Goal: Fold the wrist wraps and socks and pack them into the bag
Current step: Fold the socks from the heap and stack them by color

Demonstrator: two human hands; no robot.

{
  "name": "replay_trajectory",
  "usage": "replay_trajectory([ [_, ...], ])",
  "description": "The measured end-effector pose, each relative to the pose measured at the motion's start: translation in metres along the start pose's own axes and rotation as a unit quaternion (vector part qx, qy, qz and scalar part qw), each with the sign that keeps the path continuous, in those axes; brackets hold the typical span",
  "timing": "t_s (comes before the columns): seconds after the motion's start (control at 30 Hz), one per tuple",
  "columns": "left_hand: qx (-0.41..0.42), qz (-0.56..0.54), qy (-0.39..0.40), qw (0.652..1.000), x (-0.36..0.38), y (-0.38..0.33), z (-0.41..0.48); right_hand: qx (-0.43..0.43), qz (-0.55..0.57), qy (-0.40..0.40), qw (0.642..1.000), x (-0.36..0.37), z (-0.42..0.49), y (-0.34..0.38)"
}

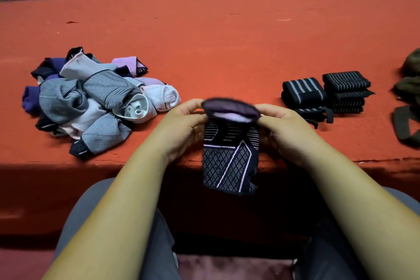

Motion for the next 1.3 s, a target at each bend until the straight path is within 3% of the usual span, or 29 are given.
replay_trajectory([
  [0.3, -0.008, -0.036, -0.02, 0.999, 0.0, -0.006, -0.007, -0.039, 0.02, 0.029, 0.999, 0.005, 0.0, 0.008],
  [0.5, -0.046, 0.054, 0.057, 0.996, 0.01, 0.012, -0.009, -0.048, -0.032, 0.048, 0.997, 0.008, -0.001, 0.003],
  [0.63, 0.004, -0.006, 0.027, 1.0, 0.009, 0.001, -0.008, 0.019, 0.058, 0.049, 0.997, 0.013, 0.001, -0.01],
  [0.73, 0.024, -0.019, 0.004, 1.0, 0.007, -0.003, -0.006, 0.063, -0.058, 0.072, 0.994, 0.015, -0.001, -0.023],
  [0.93, -0.053, 0.051, 0.058, 0.996, 0.01, 0.014, -0.008, 0.01, -0.039, 0.03, 0.999, 0.01, -0.005, -0.005],
  [1.1, 0.004, 0.045, 0.005, 0.999, 0.003, 0.003, -0.005, 0.021, -0.1, 0.044, 0.994, 0.01, -0.003, -0.01],
  [1.3, 0.016, 0.022, -0.007, 1.0, 0.001, 0.003, -0.003, 0.001, -0.049, 0.06, 0.997, 0.011, 0.0, -0.009],
])
Point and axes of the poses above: each hand's wrist, its own z-axis towards the middle knuckle, its own x-axis out of the palm, y = z × x, the point moved 9 cm from there along z, towards the middle knuckle, and after that the axes turned 4 degrees about y, right-handed, at the moved point
